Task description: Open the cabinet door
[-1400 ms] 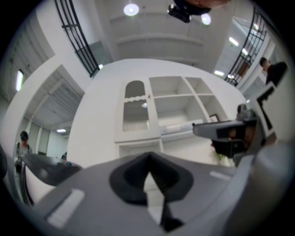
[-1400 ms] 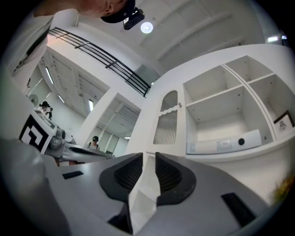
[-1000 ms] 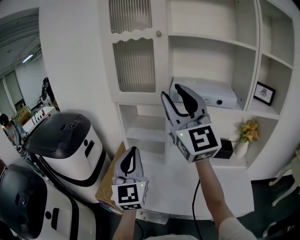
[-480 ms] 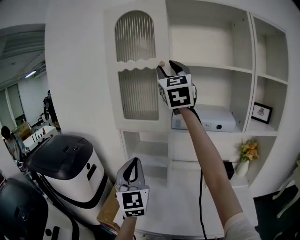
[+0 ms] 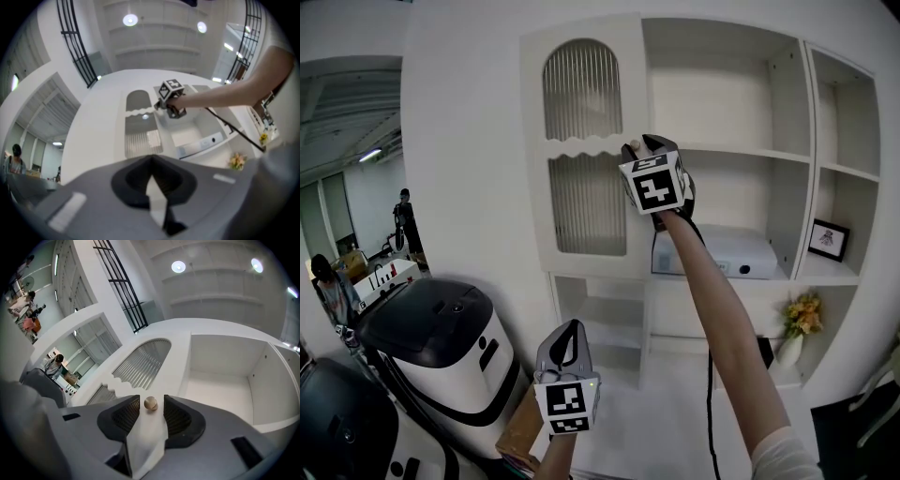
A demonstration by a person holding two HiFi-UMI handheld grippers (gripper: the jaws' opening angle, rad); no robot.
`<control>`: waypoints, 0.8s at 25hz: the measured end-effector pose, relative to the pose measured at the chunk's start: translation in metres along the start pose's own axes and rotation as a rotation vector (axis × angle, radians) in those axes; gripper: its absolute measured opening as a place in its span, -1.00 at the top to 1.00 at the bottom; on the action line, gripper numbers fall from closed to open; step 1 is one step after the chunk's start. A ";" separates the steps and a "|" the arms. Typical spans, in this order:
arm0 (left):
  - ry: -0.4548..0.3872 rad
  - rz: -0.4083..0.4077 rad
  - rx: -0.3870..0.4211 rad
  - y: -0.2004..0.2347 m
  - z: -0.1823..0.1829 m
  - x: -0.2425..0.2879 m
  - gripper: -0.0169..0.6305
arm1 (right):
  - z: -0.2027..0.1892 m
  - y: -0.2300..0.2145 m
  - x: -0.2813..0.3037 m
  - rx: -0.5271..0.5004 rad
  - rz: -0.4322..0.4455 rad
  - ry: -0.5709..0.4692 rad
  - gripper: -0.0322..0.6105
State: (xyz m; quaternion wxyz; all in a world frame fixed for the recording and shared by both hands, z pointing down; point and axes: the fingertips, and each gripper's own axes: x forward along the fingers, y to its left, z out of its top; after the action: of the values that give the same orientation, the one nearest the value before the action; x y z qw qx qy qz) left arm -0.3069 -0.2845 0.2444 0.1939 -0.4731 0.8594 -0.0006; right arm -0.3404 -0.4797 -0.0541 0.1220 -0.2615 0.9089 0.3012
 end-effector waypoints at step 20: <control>0.022 0.013 -0.041 0.004 -0.007 -0.012 0.92 | 0.000 0.004 0.002 -0.123 -0.049 0.032 0.66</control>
State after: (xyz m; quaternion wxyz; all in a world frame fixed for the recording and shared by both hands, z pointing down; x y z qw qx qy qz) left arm -0.3068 -0.2735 0.2547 0.1748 -0.4715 0.8643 0.0129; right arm -0.3438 -0.4779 -0.0529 0.0984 -0.2953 0.8838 0.3492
